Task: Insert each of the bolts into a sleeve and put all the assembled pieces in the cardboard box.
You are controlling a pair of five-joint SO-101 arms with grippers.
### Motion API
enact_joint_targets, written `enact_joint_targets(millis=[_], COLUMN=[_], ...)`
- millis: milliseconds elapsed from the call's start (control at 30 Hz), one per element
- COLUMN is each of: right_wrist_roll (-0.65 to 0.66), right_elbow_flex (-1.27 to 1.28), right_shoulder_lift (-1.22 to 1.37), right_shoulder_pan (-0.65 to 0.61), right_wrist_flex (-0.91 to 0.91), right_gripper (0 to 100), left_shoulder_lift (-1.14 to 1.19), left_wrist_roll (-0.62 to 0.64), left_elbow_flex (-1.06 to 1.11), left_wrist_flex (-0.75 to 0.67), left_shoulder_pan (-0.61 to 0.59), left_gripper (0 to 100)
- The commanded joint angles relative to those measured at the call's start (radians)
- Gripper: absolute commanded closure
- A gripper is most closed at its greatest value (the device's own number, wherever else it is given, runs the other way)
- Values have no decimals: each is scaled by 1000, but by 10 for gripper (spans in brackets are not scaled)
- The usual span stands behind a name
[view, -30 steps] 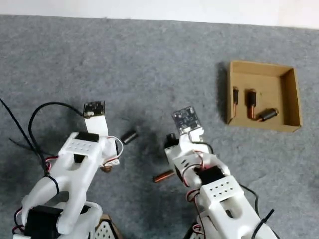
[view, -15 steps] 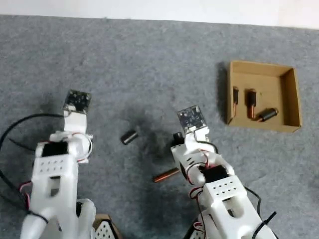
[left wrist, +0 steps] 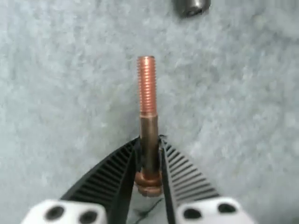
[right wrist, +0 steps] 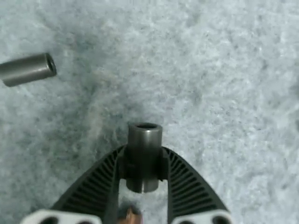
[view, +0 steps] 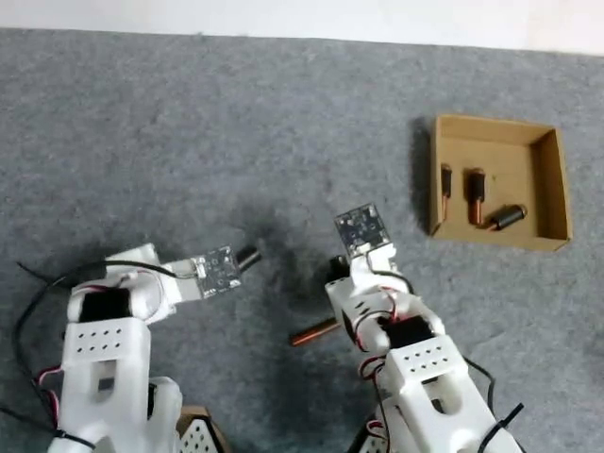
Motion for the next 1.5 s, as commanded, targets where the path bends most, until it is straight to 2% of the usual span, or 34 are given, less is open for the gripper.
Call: enact_joint_targets(millis=[0, 133, 267, 500, 600, 733, 867, 933, 1033, 1133, 1300, 1467], right_wrist_roll=[11, 11, 11, 11, 11, 11, 11, 11, 11, 11, 11, 11], right_elbow_flex=[-15, -15, -15, -13, -5, -5, -5, -5, -5, -5, -5, -5], right_shoulder_lift=[-22, -22, -22, -22, -22, -21, -21, -21, -21, -21, -21, -21], right_shoulder_pan=[12, 12, 12, 12, 12, 12, 10, 10, 10, 10, 8, 10], right_wrist_flex=[-31, -31, -31, -31, -59, -71, -71, -71, -71, -71, -71, -71], right_gripper=[989, 989, 989, 989, 989, 989, 989, 989, 989, 989, 989, 989], left_shoulder_lift=[2, 176, 418, 816, 929, 969, 946, 926, 878, 802, 665, 562], left_wrist_roll=[-72, -63, 31, 92, 176, 468, 744, 872, 1132, 1384, 1746, 2064], left_elbow_flex=[-140, -249, -435, -650, -719, -780, -834, -855, -851, -823, -720, -573], left_wrist_flex=[143, 187, 239, 316, 316, 315, 315, 315, 318, 382, 457, 313], left_shoulder_pan=[-1, 16, 13, 54, 64, 62, 68, 68, 70, 76, 165, 159], left_gripper=[995, 995, 995, 992, 932, 800, 725, 716, 716, 716, 715, 712])
